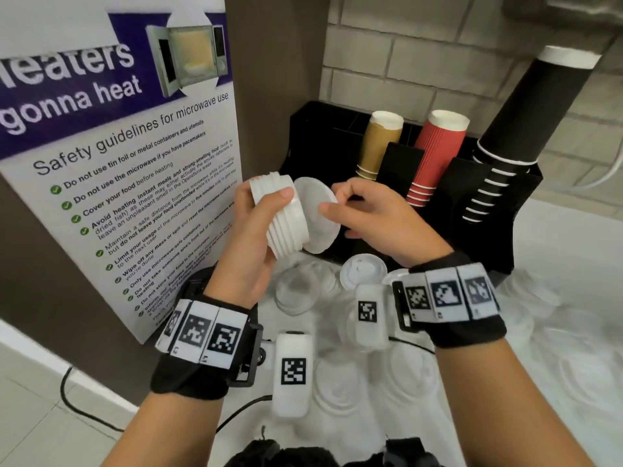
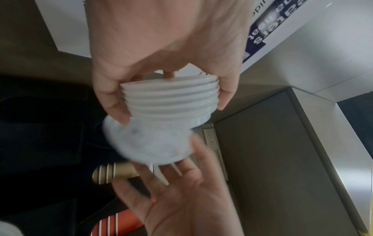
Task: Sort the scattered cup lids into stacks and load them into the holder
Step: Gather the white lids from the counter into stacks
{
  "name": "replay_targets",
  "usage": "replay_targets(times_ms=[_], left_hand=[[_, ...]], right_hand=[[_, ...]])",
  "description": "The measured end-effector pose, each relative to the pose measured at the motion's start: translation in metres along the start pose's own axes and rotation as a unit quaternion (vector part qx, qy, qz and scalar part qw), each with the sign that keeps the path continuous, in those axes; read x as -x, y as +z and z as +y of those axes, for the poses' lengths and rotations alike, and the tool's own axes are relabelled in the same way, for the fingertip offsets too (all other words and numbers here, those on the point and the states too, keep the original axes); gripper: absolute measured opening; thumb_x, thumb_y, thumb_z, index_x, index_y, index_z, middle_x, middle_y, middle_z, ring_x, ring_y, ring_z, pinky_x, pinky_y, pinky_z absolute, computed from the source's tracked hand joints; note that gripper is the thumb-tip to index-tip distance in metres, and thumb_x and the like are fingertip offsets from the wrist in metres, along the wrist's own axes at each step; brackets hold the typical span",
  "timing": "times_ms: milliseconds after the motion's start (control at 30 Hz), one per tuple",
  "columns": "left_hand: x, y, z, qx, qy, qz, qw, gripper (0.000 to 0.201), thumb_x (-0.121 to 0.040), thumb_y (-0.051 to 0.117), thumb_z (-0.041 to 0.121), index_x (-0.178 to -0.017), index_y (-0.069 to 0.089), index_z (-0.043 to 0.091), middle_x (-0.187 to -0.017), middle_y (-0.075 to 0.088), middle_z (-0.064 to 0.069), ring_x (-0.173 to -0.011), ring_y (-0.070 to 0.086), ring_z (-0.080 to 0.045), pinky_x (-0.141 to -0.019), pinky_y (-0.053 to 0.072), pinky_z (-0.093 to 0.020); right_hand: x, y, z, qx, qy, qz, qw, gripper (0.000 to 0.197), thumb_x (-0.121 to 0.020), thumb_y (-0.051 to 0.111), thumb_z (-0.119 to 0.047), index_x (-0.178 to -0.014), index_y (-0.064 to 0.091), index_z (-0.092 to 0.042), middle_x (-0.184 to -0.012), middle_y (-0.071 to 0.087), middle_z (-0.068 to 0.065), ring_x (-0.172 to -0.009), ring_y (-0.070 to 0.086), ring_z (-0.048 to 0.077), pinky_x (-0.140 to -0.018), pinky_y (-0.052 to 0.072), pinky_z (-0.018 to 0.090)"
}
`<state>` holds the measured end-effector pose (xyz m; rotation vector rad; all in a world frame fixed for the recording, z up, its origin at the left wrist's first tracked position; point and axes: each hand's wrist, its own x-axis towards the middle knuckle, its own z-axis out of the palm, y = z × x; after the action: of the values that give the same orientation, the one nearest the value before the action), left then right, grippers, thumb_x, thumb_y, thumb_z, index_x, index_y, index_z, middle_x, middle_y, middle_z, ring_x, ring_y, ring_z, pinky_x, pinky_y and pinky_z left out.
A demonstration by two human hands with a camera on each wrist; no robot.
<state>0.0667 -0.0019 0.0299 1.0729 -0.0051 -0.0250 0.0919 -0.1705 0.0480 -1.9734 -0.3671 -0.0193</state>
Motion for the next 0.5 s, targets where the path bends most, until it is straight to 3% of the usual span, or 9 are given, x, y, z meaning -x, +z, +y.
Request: replay_targets(times_ms=[67, 167, 267, 333, 500], left_hand=[[0.001, 0.004, -0.004, -0.003, -0.003, 0.000, 1.000, 0.051, -0.074, 0.063, 0.035, -0.122, 0.048, 0.022, -0.115, 0.060, -0.003, -0.108, 0.060, -0.018, -0.088, 0.049, -0.039], [0.004, 0.007, -0.008, -0.006, -0.019, -0.021, 1.000, 0.064, -0.076, 0.063, 0.034, -0.133, 0.043, 0.016, -0.128, 0.059, -0.014, -0.119, 0.060, -0.027, -0.098, 0.049, -0.046], [0.006, 0.007, -0.010, -0.008, -0.031, -0.038, 0.999, 0.070, -0.076, 0.063, 0.034, -0.139, 0.042, 0.013, -0.135, 0.055, -0.019, -0.124, 0.056, -0.032, -0.102, 0.045, -0.055], [0.006, 0.004, -0.011, -0.008, -0.033, -0.042, 0.999, 0.068, -0.076, 0.063, 0.034, -0.138, 0.043, 0.015, -0.134, 0.056, -0.019, -0.124, 0.055, -0.034, -0.103, 0.045, -0.055], [0.006, -0.002, -0.011, -0.042, -0.031, -0.060, 0.997, 0.074, -0.061, 0.073, 0.043, -0.128, 0.049, 0.023, -0.116, 0.064, -0.007, -0.108, 0.063, -0.025, -0.080, 0.051, -0.043]], right_hand=[[0.013, 0.004, -0.002, -0.139, 0.002, -0.025, 0.990, 0.028, -0.082, 0.070, -0.030, -0.083, 0.052, -0.008, -0.103, 0.064, 0.014, -0.089, 0.066, 0.021, -0.081, 0.056, 0.045], [0.022, 0.014, 0.000, -0.228, -0.004, -0.047, 0.973, 0.026, -0.083, 0.069, -0.026, -0.087, 0.049, -0.010, -0.087, 0.063, -0.002, -0.081, 0.064, 0.011, -0.075, 0.056, 0.041], [0.026, 0.020, 0.004, -0.260, -0.008, -0.037, 0.965, 0.031, -0.080, 0.068, -0.027, -0.098, 0.050, -0.010, -0.103, 0.065, -0.003, -0.090, 0.066, 0.012, -0.073, 0.057, 0.034], [0.027, 0.021, 0.007, -0.255, 0.004, -0.023, 0.967, 0.036, -0.080, 0.070, -0.028, -0.109, 0.053, -0.017, -0.117, 0.063, 0.003, -0.099, 0.066, 0.018, -0.079, 0.057, 0.040], [0.027, 0.018, 0.008, -0.201, 0.005, -0.026, 0.979, 0.047, -0.081, 0.066, -0.022, -0.125, 0.054, -0.028, -0.125, 0.061, 0.004, -0.109, 0.063, 0.025, -0.088, 0.055, 0.047]])
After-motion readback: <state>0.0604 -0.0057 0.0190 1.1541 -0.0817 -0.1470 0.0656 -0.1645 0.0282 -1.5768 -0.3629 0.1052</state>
